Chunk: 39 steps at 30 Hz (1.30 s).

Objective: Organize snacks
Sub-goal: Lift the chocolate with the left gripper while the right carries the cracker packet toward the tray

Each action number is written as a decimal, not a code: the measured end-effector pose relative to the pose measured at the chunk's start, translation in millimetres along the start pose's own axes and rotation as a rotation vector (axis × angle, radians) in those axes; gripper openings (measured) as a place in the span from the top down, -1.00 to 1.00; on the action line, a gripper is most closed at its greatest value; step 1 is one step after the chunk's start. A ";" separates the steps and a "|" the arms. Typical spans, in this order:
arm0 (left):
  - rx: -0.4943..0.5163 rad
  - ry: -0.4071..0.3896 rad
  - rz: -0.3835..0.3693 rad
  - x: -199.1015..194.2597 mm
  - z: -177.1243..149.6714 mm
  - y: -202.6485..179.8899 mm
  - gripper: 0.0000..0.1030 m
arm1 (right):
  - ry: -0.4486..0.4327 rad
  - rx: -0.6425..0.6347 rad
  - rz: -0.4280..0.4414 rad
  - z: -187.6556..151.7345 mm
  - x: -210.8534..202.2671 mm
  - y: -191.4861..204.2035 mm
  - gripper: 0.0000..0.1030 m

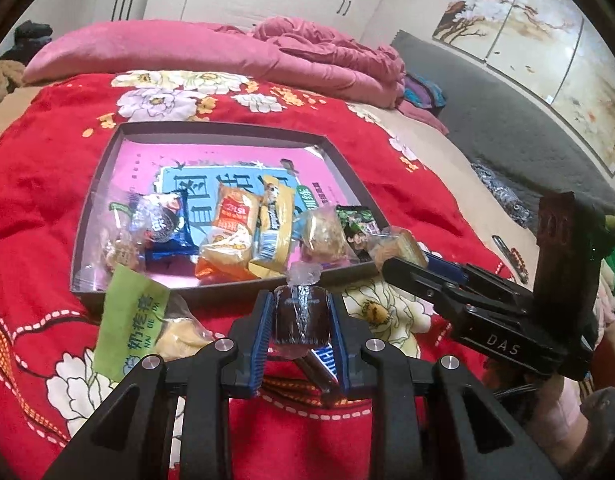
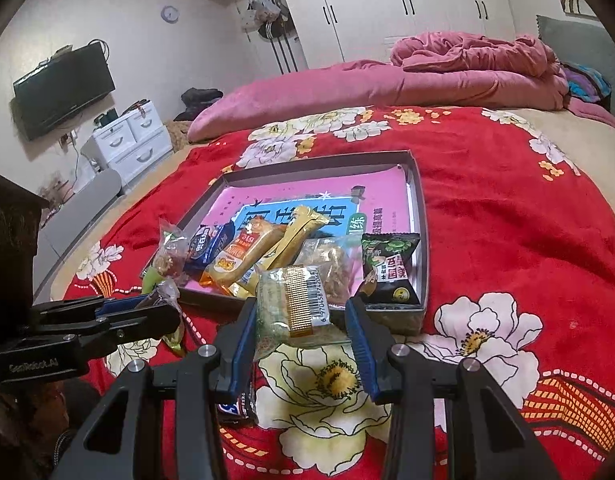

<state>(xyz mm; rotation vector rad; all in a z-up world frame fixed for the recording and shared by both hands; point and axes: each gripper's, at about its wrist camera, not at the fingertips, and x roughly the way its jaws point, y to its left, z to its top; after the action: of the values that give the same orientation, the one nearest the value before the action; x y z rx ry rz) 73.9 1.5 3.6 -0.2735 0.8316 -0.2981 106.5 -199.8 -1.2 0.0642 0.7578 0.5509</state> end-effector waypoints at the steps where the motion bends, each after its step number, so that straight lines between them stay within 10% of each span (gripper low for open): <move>1: -0.004 -0.002 0.000 -0.2 0.4 0.7 0.46 | -0.003 0.003 0.000 0.6 -0.6 -0.6 0.15; 39: -0.055 -0.101 0.126 4.5 32.1 39.4 0.46 | -0.066 0.084 -0.044 19.0 5.9 -11.3 0.15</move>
<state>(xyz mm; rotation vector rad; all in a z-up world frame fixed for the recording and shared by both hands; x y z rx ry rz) 107.0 40.2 7.4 -0.2839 0.7549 -0.1424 127.8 -204.0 6.1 0.1429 0.7163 0.4730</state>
